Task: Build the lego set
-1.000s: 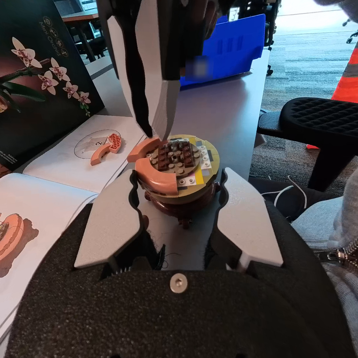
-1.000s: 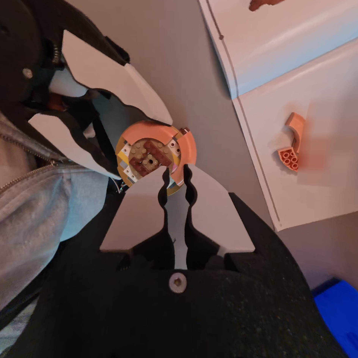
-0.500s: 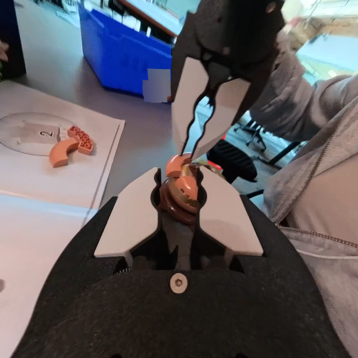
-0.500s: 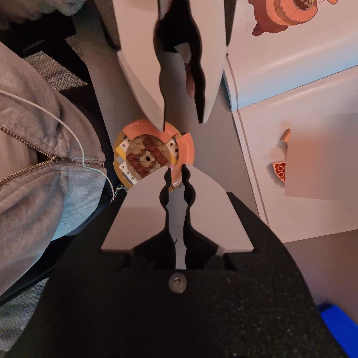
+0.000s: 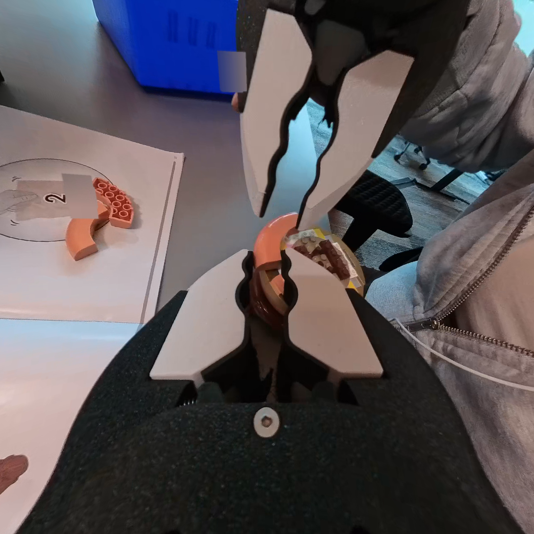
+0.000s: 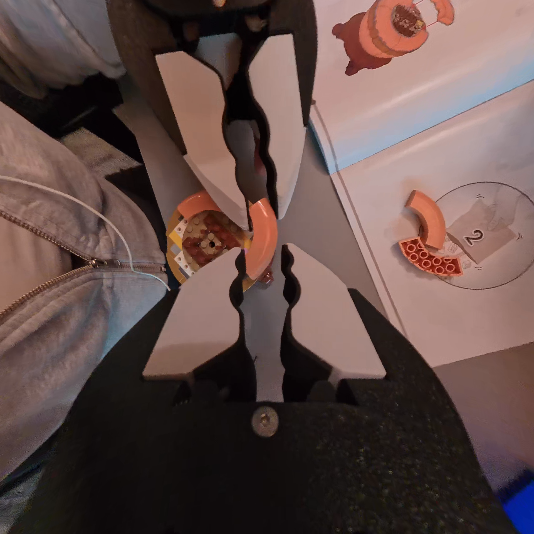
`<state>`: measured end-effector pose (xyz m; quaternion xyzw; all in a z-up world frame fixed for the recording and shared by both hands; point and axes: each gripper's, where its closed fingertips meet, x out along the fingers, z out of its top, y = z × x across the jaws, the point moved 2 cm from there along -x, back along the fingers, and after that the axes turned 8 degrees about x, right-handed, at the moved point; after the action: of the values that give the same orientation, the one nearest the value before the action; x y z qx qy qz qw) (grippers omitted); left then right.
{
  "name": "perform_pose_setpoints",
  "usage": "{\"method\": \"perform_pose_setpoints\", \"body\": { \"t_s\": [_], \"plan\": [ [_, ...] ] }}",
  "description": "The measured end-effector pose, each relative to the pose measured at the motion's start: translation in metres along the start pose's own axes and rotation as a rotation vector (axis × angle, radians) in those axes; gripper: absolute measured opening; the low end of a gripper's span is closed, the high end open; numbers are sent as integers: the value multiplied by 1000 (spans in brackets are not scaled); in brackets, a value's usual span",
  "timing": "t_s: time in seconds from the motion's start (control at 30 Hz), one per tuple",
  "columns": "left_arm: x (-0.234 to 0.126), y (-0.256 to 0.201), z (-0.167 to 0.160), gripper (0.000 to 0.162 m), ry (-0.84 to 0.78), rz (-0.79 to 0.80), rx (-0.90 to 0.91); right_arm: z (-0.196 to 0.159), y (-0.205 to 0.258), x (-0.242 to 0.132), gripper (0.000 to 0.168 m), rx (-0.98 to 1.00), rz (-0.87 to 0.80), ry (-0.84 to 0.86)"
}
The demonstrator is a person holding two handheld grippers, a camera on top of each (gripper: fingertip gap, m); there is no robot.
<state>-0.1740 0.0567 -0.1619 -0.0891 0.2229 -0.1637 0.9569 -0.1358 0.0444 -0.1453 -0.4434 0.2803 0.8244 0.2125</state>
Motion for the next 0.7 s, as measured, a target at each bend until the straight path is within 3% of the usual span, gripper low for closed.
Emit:
{"method": "perform_pose_setpoints", "body": {
  "t_s": [0.27, 0.57, 0.7],
  "plan": [
    [3, -5, 3, 18, 32, 37, 45, -5, 3, 5, 17, 85, 132, -7],
    [4, -11, 1, 19, 65, 28, 57, -7, 4, 8, 17, 51, 139, 78],
    [0, -21, 1, 42, 67, -84, 34, -7, 6, 9, 17, 39, 135, 99]
  ]
}}
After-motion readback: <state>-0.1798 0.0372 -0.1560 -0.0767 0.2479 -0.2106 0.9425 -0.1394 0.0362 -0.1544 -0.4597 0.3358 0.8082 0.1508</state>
